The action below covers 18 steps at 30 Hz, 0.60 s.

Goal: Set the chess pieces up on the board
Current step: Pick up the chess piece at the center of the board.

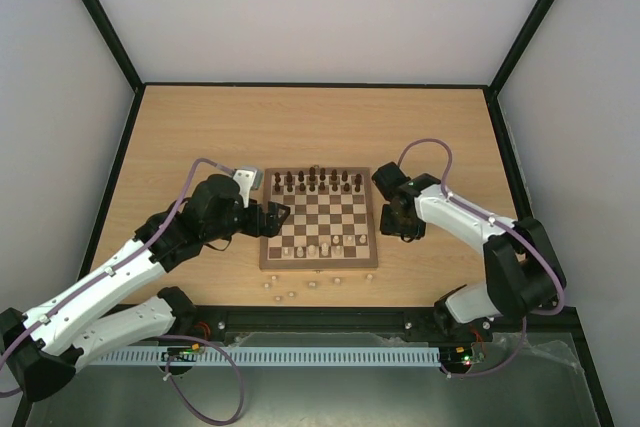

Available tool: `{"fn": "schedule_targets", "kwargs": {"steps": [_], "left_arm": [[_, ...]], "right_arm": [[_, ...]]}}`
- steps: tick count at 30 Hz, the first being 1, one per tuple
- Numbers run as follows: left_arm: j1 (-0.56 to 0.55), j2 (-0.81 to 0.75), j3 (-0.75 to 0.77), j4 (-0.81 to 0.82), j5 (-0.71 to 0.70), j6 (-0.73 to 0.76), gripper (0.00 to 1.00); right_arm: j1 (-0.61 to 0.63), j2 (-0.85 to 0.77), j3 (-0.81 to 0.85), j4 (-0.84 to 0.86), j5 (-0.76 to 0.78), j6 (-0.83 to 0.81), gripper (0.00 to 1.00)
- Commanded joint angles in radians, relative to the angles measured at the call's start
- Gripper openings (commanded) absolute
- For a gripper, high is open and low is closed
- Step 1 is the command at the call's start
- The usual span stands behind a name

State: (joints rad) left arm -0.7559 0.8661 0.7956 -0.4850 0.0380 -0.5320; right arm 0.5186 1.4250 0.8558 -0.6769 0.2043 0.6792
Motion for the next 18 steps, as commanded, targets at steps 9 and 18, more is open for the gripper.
{"fn": "schedule_targets", "kwargs": {"steps": [9,18], "left_arm": [[0.007,-0.014,0.000,0.022,0.064,0.030,0.99],[0.007,-0.011,0.000,0.021,0.071,0.035,0.99]], "right_arm": [[-0.019,0.075,-0.050,0.025,-0.026,0.047,0.42],[-0.037,0.075,-0.052,0.033,-0.023,0.044,0.28]]}}
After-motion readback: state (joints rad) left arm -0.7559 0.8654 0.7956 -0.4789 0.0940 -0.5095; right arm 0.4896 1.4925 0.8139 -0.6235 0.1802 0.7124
